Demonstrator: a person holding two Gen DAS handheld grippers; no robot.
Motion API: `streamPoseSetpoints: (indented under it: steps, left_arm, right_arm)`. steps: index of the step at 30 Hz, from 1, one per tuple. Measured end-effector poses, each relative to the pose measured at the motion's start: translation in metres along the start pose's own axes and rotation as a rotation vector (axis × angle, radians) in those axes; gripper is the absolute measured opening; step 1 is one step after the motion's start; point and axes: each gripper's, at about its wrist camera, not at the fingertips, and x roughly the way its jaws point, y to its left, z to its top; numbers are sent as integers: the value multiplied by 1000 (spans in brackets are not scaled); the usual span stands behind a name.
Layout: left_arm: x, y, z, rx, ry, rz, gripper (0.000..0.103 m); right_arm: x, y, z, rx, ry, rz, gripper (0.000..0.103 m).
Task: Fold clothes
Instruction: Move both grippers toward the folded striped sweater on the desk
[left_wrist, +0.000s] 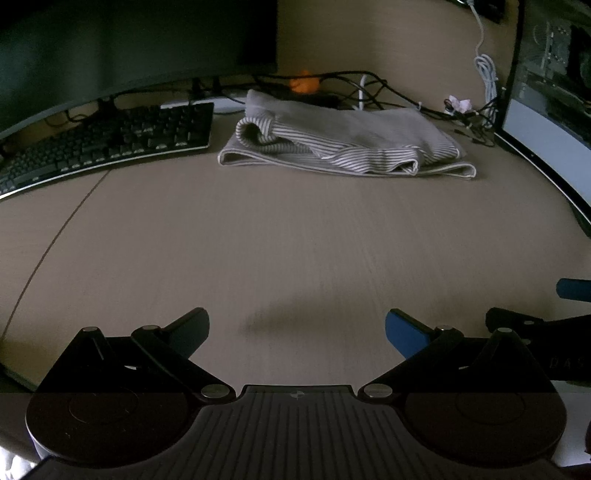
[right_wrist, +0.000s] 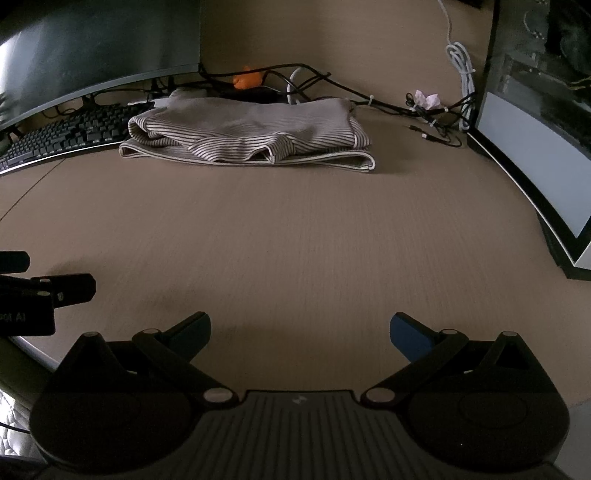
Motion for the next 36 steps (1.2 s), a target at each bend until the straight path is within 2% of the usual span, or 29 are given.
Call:
streamPoseSetpoints:
  steps: [36]
  left_arm:
    - [7,-14,5,48,12,2,103]
  right_arm:
    - [-1,-12,-3,18,1,-13,103]
